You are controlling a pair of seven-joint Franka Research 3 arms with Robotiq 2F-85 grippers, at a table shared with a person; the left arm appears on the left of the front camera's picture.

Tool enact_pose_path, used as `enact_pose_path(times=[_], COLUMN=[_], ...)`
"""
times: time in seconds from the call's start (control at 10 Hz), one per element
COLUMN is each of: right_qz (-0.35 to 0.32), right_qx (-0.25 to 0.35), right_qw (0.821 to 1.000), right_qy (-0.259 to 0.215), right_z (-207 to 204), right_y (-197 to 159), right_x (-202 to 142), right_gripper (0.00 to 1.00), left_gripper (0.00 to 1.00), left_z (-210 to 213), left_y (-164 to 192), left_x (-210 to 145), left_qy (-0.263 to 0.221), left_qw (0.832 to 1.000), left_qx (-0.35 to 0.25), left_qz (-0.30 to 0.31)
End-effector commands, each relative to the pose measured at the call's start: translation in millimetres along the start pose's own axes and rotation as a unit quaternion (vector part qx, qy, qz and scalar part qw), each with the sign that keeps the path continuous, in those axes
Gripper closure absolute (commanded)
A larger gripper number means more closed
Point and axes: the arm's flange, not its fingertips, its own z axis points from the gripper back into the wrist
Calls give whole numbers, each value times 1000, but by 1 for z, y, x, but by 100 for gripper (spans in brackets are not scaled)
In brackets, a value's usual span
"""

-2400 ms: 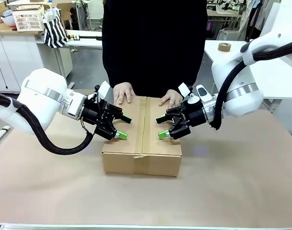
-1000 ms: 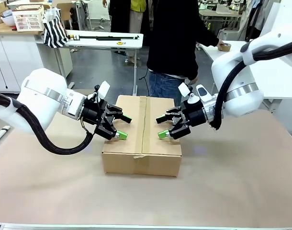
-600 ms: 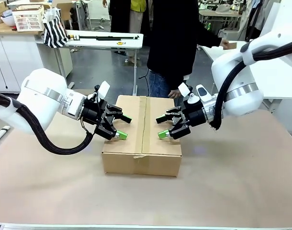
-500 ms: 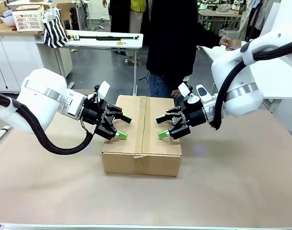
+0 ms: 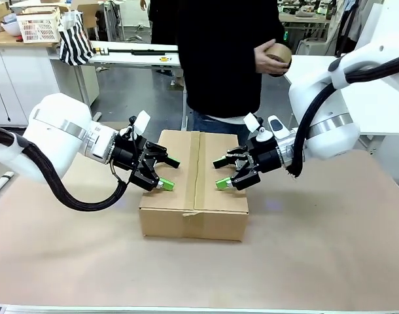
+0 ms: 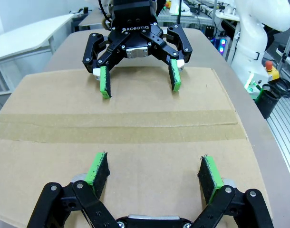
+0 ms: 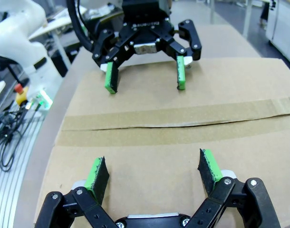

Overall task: Pack the gift set into the box.
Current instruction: Press and hold the closed box until the human finishes sealing it.

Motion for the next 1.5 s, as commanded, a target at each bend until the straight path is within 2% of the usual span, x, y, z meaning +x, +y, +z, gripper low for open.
enact_pose_path(times=[0.0,1.4], right_qz=[-5,-5], right_qx=[0,0], right_qw=[1000,1000], right_qy=[0,0], right_z=[-2,-2], right_y=[-1,-1], right_x=[-4,-4], right_gripper=[0,0], left_gripper=[0,0], left_z=[1,1], left_y=[-2,-2], left_x=[-3,-3], left_qy=[2,2], left_qw=[1000,1000], left_qx=[-8,-8], left_qz=[6,6])
